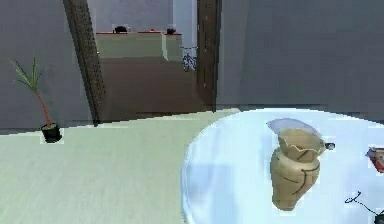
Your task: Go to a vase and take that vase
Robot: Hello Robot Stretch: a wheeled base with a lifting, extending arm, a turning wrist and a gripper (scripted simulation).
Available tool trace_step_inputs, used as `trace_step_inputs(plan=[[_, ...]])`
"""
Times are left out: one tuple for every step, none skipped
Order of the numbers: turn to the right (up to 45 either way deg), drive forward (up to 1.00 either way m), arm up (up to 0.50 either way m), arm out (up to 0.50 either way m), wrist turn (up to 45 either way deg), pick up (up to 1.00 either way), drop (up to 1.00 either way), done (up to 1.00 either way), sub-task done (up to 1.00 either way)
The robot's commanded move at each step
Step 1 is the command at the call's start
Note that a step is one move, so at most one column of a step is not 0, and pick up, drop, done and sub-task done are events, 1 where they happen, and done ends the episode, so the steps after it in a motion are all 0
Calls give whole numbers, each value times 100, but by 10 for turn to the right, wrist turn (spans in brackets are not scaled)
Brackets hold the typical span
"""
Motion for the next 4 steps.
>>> trace_step_inputs(plan=[[-450,0,0,0,0,0,0,0,0],[-120,0,0,0,0,0,0,0,0],[0,0,50,0,0,0,0,0,0],[0,0,38,0,0,0,0,0,0]])
